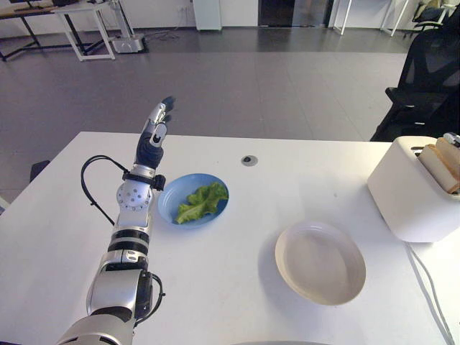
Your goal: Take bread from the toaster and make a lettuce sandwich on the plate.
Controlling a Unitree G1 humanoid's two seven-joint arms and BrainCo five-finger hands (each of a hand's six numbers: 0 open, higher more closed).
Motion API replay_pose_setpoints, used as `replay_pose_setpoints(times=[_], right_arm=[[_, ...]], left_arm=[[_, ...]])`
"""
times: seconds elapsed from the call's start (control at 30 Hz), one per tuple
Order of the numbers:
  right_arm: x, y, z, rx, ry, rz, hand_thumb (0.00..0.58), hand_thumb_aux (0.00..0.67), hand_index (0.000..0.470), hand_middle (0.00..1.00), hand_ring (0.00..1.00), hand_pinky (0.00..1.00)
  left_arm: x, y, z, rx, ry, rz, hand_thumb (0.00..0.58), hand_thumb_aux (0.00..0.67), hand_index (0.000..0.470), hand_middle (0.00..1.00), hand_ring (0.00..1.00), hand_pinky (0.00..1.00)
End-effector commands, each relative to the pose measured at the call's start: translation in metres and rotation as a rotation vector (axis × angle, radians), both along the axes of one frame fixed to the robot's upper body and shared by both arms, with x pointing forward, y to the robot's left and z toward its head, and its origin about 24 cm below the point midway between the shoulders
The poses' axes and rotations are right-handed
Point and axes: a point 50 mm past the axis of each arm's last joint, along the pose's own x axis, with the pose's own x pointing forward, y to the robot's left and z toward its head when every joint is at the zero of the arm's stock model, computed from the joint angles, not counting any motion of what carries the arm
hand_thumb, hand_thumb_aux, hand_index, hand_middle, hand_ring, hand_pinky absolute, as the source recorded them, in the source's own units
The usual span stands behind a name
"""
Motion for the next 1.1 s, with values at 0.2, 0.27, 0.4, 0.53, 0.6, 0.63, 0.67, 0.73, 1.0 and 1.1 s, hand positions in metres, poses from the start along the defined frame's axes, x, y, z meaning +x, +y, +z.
replay_pose_setpoints(times=[0.2,0.27,0.4,0.53,0.6,0.63,0.67,0.73,1.0,1.1], right_arm=[[0.001,0.011,-0.003,0.119,0.057,0.089,0.58,0.67,0.47,0.0,0.0,0.0],[0.002,0.011,-0.003,0.131,0.059,0.098,0.58,0.67,0.47,0.0,0.0,0.0],[0.001,0.01,0.009,0.107,-0.016,0.102,0.58,0.67,0.47,0.0,0.0,0.0],[-0.006,0.013,0.042,-0.001,-0.255,0.124,0.58,0.67,0.47,0.0,0.0,0.0],[-0.011,0.024,0.064,-0.065,-0.419,0.195,0.58,0.67,0.47,0.0,0.0,0.0],[-0.012,0.031,0.072,-0.066,-0.478,0.25,0.58,0.67,0.47,0.0,0.0,0.0],[-0.012,0.038,0.075,-0.051,-0.509,0.306,0.58,0.67,0.47,0.0,0.0,0.0],[-0.006,0.055,0.075,0.042,-0.501,0.463,0.58,0.67,0.47,0.0,0.0,0.0],[0.005,0.122,0.041,0.447,-0.064,1.047,0.58,0.67,0.47,0.0,0.0,0.0],[0.004,0.136,0.021,0.568,0.113,1.163,0.58,0.67,0.47,0.0,0.0,0.0]], left_arm=[[-0.002,0.005,-0.003,0.007,0.026,0.012,0.0,0.0,0.0,0.0,0.0,0.0],[-0.001,0.005,-0.003,0.0,0.027,0.015,0.0,0.0,0.0,0.0,0.0,0.0],[-0.002,0.008,-0.005,-0.007,0.036,0.028,0.0,0.0,0.0,0.0,0.0,0.0],[-0.002,0.009,-0.005,-0.012,0.038,0.031,0.0,0.0,0.0,0.0,0.0,0.0],[-0.002,0.01,-0.005,-0.014,0.038,0.031,0.0,0.0,0.0,0.0,0.0,0.0],[-0.002,0.01,-0.005,-0.014,0.039,0.03,0.0,0.0,0.0,0.0,0.0,0.0],[-0.002,0.01,-0.005,-0.015,0.04,0.03,0.0,0.0,0.0,0.0,0.0,0.0],[-0.002,0.01,-0.006,-0.016,0.04,0.03,0.0,0.0,0.0,0.0,0.0,0.0],[-0.002,0.008,-0.005,-0.022,0.037,0.025,0.0,0.0,0.0,0.0,0.0,0.0],[-0.001,0.005,-0.004,-0.023,0.039,0.015,0.0,0.0,0.0,0.0,0.0,0.0]])
